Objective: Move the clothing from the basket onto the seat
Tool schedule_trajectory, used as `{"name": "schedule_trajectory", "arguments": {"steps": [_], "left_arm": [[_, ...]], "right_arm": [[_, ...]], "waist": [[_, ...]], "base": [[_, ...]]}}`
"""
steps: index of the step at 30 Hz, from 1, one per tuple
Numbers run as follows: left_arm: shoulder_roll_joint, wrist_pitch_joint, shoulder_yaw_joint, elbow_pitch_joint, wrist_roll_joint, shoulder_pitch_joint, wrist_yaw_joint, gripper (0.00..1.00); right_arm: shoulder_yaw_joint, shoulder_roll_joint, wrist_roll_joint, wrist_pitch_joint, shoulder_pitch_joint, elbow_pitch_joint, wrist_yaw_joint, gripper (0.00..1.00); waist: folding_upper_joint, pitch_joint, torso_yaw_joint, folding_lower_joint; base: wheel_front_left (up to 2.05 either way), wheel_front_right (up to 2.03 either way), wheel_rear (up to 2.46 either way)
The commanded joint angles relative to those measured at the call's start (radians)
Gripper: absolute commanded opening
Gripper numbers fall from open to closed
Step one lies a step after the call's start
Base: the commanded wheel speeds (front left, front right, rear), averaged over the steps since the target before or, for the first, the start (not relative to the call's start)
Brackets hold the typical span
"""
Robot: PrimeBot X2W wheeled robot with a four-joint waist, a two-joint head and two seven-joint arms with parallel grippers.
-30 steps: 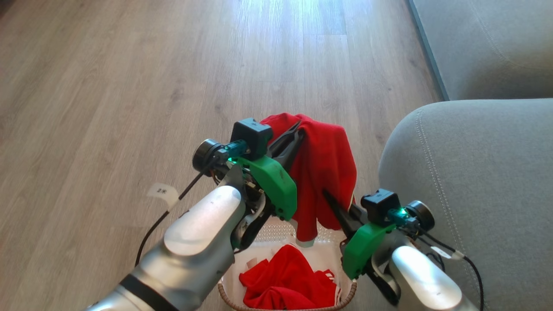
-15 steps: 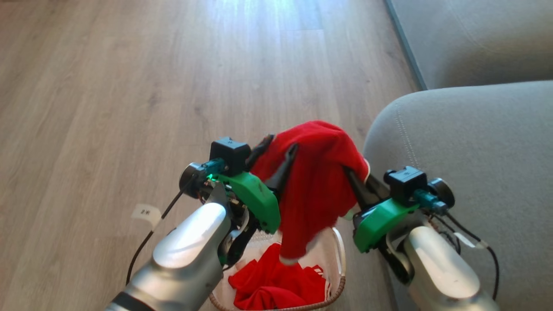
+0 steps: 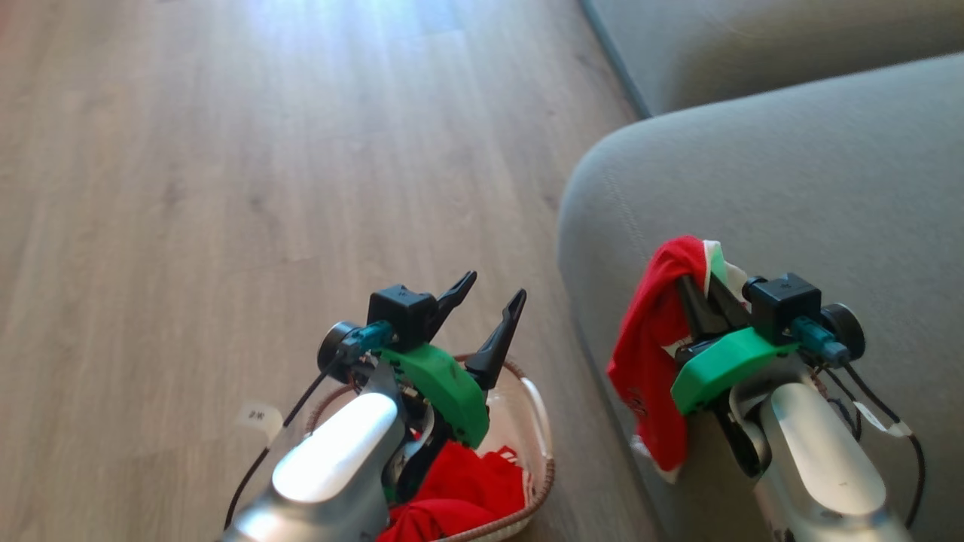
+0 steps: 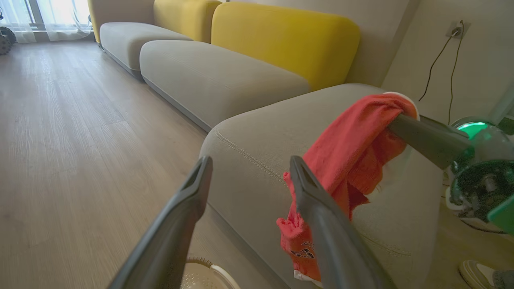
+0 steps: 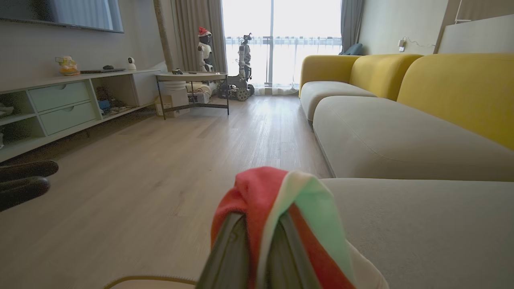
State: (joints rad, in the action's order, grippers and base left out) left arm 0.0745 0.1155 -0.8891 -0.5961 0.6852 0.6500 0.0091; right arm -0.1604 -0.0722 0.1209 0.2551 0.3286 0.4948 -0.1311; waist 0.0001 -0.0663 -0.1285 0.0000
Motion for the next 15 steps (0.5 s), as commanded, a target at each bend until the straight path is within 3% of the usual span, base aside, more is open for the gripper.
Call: {"name": "schedule_trajectory", "arguments": {"steps": [1,15], "left_arm": [[0.021,0.018,0.029,0.025,-0.007,0.030,0.003,1.00],[0.015,0.070,0.002,0.039,-0.026,-0.002,0.032,1.00]], "right_arm": [[-0.007,-0.003,-0.009,0.007,0.029,-0.045,0.000,0.00],[-0.015,-0.014,-0.004,-0.018,0.074,-0.112,0.000,0.00]], "waist": [[-0.0001,0.019,-0.059,0.0000],[-0.0001,0.084,-0.250,0.0000]], "base": [[0.00,0.00,0.00],[0.00,0.00,0.00]]}}
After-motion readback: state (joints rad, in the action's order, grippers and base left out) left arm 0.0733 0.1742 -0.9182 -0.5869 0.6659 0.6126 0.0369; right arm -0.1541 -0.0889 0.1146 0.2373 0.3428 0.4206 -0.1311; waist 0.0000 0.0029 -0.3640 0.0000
